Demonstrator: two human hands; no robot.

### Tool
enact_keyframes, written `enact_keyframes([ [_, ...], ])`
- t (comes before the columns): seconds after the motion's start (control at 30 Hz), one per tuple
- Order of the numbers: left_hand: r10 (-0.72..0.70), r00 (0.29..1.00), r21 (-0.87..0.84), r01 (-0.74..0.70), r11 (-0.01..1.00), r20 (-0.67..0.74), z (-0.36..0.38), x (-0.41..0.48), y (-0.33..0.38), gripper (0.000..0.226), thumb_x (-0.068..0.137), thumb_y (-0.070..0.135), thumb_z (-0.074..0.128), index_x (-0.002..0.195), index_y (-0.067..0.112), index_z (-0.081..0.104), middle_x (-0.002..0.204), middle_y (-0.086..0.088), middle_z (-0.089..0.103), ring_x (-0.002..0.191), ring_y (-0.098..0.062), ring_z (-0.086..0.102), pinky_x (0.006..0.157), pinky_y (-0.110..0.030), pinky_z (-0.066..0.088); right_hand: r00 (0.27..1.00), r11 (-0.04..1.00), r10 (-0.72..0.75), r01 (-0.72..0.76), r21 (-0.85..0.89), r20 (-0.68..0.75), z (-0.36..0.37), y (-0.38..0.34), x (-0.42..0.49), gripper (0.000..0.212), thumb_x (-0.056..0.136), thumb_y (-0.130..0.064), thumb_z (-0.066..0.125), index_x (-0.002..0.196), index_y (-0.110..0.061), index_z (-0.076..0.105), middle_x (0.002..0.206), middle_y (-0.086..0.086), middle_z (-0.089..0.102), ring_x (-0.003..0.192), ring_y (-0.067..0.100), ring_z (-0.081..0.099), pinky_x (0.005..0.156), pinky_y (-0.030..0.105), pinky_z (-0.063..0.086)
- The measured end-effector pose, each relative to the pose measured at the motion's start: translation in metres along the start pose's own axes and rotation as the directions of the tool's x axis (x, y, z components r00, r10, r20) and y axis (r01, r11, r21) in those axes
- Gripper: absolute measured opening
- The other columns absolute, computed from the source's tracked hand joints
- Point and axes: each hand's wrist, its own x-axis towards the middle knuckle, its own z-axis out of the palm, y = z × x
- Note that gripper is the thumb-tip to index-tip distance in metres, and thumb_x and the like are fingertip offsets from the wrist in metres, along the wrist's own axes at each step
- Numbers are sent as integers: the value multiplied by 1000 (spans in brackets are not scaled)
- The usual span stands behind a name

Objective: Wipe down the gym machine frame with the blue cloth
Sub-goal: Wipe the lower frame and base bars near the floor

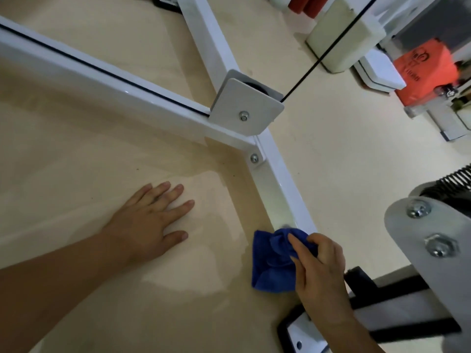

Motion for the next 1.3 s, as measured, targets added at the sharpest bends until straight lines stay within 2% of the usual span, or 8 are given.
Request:
enact_keyframes([
  [0.13, -3, 1000, -13, 3, 1000, -16, 0, 0, 2, 79, 84, 81, 6, 156, 51, 13, 169, 9, 2, 157, -19, 4, 122, -38, -5, 994, 975, -109, 108, -193, 8, 7, -19, 34, 63, 59, 9, 79, 120, -6, 71, 106, 13, 55, 94, 32, 45, 82, 47, 41],
  [0.47, -1, 1000, -15, 1, 1000, -9, 0, 0, 3, 79, 83, 82, 2, 157, 52, 6, 170, 9, -2, 157, -19, -1, 124, -39, -6, 995, 984, 25, -8, -178, 97, -13, -14, -30, 58, 62, -5, 87, 118, -11, 73, 113, 10, 57, 103, 32, 47, 91, 46, 46],
  [0.8, -14, 1000, -6, 14, 1000, 18, -4, -1, 3, 81, 82, 83, -3, 156, 52, 3, 170, 9, -3, 157, -18, -2, 123, -39, -7, 976, 933, -112, 168, -317, 188, -7, -14, -26, 39, 65, -12, 83, 103, -11, 74, 101, 14, 57, 85, 34, 48, 84, 48, 39],
  [0.97, -89, 983, 35, 85, 996, 161, -17, 5, 16, 74, 91, 77, 16, 158, 49, -3, 169, 8, -14, 156, -19, -12, 125, -40, -6, 967, 971, 237, -235, -30, 90, -17, -41, -18, 35, 69, -9, 88, 99, -22, 78, 86, 3, 57, 73, 31, 55, 66, 41, 46],
  [1.07, -106, 967, -105, 133, 986, 231, -41, 4, 41, 72, 98, 62, 43, 160, 43, 11, 171, 1, -3, 157, -25, -1, 126, -39, 9, 964, 919, 243, -265, 292, 110, -22, -58, 4, 35, 82, -9, 81, 113, -24, 74, 98, -6, 53, 85, 24, 56, 73, 41, 54],
  [1.13, -9, 985, -429, 84, 899, 174, -42, -4, 76, 73, 96, 56, 56, 157, 48, 17, 168, 7, 12, 154, -19, 18, 123, -35, 23, 963, 871, 240, -269, 411, 121, -27, -69, 14, 35, 86, -9, 76, 115, -29, 71, 101, -21, 45, 94, 14, 54, 79, 25, 49],
  [1.2, 161, 979, -788, -1, 615, 125, -39, -13, 116, 67, 91, 50, 69, 148, 51, 34, 155, 6, 39, 140, -13, 43, 114, -36, 38, 949, 806, 266, -314, 502, 167, -34, -83, 25, 39, 88, -10, 74, 109, -42, 67, 102, -25, 45, 95, 4, 54, 79, 18, 46],
  [1.3, 35, 999, -948, -44, 314, -35, -26, -9, 146, 24, 90, 44, 74, 100, 25, 62, 95, -7, 61, 88, -20, 61, 86, -38, 47, 933, 687, 233, -358, 632, 275, -40, -96, 42, 36, 91, -19, 73, 99, -53, 62, 100, -24, 57, 92, -2, 61, 75, 12, 48],
])
